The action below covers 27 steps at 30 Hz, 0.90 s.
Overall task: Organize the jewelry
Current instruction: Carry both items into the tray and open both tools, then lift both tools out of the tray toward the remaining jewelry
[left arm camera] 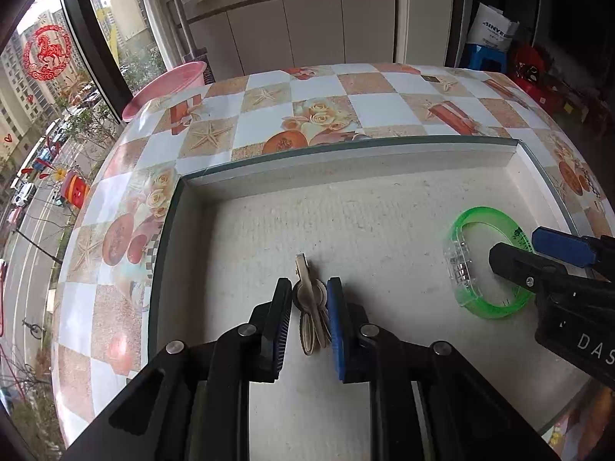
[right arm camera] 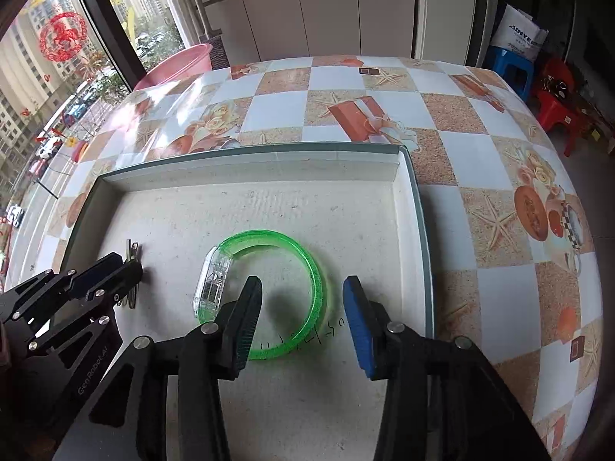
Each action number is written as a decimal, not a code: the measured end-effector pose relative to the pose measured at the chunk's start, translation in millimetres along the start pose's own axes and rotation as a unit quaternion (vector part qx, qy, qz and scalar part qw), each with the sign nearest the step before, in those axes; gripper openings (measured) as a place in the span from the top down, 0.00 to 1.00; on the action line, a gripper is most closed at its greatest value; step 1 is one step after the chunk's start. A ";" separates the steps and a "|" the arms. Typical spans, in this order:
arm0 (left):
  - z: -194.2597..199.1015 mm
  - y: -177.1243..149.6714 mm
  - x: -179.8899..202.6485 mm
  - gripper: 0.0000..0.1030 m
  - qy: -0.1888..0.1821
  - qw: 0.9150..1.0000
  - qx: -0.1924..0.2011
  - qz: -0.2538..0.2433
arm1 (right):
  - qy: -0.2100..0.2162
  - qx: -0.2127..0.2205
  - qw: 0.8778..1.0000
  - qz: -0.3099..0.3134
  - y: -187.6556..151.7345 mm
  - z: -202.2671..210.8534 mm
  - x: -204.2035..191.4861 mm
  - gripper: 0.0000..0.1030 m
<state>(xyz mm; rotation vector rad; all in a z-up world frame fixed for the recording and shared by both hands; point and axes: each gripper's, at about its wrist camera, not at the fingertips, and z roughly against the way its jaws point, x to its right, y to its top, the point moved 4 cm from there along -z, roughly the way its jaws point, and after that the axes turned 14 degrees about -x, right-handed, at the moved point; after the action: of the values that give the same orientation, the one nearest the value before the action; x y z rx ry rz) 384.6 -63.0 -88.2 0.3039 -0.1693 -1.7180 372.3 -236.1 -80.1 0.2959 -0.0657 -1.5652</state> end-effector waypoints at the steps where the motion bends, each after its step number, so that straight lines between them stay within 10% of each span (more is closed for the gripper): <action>1: 1.1 -0.5 -0.1 0.69 0.001 1.000 0.000 -0.001 | 0.003 0.006 1.000 -0.001 -0.5 3.5 -0.5 0.41; 7: 15.5 1.4 -0.3 0.69 -0.011 1.000 0.018 0.002 | 0.031 0.035 0.999 -0.017 -1.8 29.9 4.8 0.41; 10: 24.6 3.4 -0.8 0.00 0.003 0.999 0.035 0.012 | 0.051 0.041 0.997 -0.033 -5.5 39.9 10.7 0.40; 18: 55.1 -4.7 -2.8 0.00 0.005 0.998 0.069 0.014 | 0.066 0.038 0.996 -0.055 -21.3 52.1 21.1 0.39; 20: 66.5 -13.2 -7.3 0.00 0.000 0.997 0.079 0.019 | 0.080 0.043 0.994 -0.061 -28.1 59.0 22.5 0.20; 27: 108.2 -57.3 -20.9 0.00 -0.040 0.993 0.106 0.032 | 0.122 0.084 0.988 -0.046 -62.3 98.8 14.3 0.16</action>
<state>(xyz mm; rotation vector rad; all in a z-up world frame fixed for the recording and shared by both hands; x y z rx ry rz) 301.6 -39.1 1.0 0.3820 -0.4181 -1.6522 289.3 -263.2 -1.1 0.6286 0.0086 -1.6069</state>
